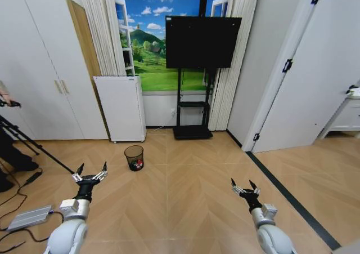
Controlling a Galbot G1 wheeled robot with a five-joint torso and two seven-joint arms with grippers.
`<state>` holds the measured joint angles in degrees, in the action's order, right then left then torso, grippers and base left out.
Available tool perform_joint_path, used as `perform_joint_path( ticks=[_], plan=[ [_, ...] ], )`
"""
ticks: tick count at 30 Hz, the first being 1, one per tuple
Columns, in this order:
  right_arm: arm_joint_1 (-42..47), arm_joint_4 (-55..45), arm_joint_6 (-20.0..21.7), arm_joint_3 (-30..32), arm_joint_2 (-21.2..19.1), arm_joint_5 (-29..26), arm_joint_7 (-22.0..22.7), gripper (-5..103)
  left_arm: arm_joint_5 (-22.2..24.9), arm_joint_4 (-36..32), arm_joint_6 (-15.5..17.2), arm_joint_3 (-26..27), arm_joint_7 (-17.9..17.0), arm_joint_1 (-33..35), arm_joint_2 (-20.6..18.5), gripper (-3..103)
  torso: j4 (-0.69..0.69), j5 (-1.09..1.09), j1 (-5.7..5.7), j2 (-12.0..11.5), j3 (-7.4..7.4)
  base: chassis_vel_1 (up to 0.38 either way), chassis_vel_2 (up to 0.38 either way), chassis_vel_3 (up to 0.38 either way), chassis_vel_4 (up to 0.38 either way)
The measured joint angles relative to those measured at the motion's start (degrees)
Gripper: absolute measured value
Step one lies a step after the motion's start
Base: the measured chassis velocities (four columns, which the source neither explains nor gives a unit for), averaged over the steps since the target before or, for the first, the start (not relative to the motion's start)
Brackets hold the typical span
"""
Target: Pick up the trash bin and place the garbage on the floor into it.
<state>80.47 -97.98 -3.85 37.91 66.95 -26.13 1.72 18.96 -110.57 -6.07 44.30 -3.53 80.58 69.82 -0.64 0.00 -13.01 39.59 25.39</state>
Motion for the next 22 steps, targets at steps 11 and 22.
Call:
perform_joint_path(
  ticks=[11, 22],
  plan=[
    [0.0, 0.0, 0.0, 0.0, 0.0, 0.0, 0.0, 100, 0.0, 0.0, 0.0, 0.0, 0.0, 0.0, 0.0, 100, 0.00, 0.00, 0.00, 0.0, 0.00, 0.000, 0.000, 0.000, 0.000],
    [0.0, 0.0, 0.0, 0.0, 0.0, 0.0, 0.0, 100, 0.0, 0.0, 0.0, 0.0, 0.0, 0.0, 0.0, 100, 0.00, 0.00, 0.00, 0.0, 0.00, 0.000, 0.000, 0.000, 0.000]
  ],
)
